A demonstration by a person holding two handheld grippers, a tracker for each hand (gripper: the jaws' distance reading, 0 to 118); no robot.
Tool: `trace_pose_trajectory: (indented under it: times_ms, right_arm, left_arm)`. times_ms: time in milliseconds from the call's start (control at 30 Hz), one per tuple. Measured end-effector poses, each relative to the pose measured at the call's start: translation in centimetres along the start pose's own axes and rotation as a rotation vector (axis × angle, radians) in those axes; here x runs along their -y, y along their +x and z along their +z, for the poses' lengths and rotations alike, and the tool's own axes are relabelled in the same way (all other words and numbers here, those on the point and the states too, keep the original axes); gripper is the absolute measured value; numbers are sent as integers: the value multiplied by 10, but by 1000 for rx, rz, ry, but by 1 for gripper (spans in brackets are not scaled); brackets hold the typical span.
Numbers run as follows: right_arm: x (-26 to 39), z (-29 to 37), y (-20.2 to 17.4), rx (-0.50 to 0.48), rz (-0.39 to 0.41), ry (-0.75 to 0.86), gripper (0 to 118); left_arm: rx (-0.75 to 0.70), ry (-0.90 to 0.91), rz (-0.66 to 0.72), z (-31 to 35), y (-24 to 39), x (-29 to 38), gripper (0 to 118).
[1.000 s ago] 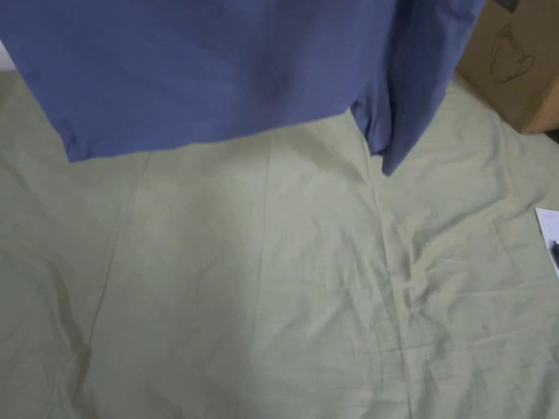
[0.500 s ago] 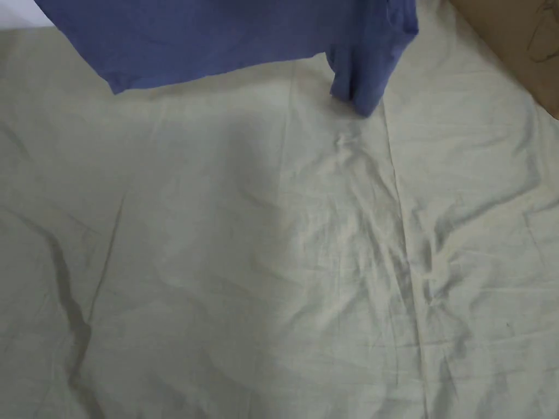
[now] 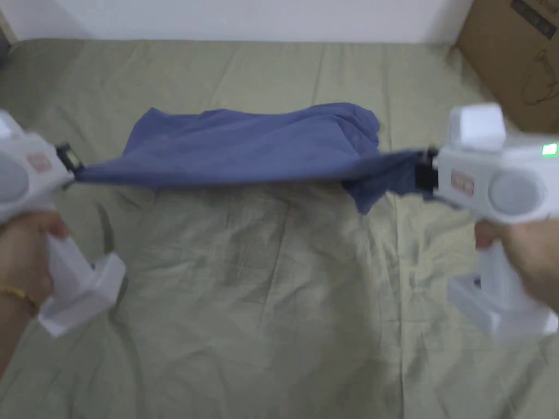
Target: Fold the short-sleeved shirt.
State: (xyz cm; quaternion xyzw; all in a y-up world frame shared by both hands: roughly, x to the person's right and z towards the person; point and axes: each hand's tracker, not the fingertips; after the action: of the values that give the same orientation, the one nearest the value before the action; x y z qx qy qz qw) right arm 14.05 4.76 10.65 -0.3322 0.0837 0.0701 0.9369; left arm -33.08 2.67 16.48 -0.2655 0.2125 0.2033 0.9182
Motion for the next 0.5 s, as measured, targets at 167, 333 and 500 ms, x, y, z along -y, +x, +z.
trace_pose_trajectory:
  times_ms: [167, 333, 500]
  right_arm:
    - [101, 20, -4, -147, -75, -86, 3]
    - [162, 58, -4, -133, -112, -177, 3]
    - [197, 105, -2, -140, -113, -203, 3]
  left_arm:
    - [-99, -102, -114, 35, -50, 79, 0]
    - [-102, -143, -121, 85, -83, 121, 0]
    - [-127, -157, -175, 130, -101, 146, 0]
